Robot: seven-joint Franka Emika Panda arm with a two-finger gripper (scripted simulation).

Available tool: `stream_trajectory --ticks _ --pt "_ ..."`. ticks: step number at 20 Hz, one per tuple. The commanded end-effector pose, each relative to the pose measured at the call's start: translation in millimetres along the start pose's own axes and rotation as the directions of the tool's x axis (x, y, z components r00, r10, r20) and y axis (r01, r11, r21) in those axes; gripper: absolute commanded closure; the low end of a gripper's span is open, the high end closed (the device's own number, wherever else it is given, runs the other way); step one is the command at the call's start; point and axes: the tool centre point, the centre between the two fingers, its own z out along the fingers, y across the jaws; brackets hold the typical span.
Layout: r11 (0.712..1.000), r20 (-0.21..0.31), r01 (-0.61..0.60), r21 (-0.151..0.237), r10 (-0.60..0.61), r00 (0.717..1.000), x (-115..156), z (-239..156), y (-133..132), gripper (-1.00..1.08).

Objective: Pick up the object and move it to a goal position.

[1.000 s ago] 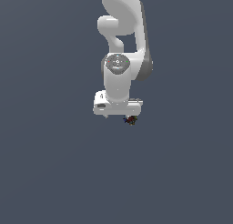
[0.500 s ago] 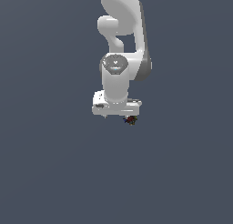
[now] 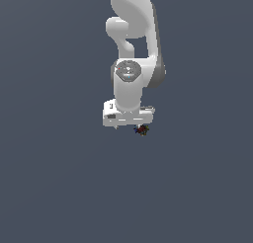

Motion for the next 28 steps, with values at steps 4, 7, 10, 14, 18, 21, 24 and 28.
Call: stream_trajectory --ticks 4,7,10,14,18,21,24,28 --pt "0.993 -0.004 0.119 -0.005 -0.119 0.993 -5 8 -9 -0.92" --pt "0.979 -0.007 0.206 -0.008 -0.206 0.979 -8 14 -15 -0.92" --pt "0.953 -0.01 0.303 -0.012 -0.303 0.953 -12 20 -22 -0.92" --pt "0.904 -0.014 0.428 -0.018 -0.428 0.904 -18 28 -33 -0.92" --pt "0.837 -0.017 0.546 -0.023 -0.547 0.837 -25 36 -43 -0.92" --pt "0.777 -0.02 0.629 -0.028 -0.629 0.777 -30 42 -51 -0.92" --pt "0.716 -0.022 0.697 -0.032 -0.698 0.716 -35 47 -59 -0.92" --pt "0.644 -0.024 0.764 -0.037 -0.765 0.643 -40 52 -67 -0.92"
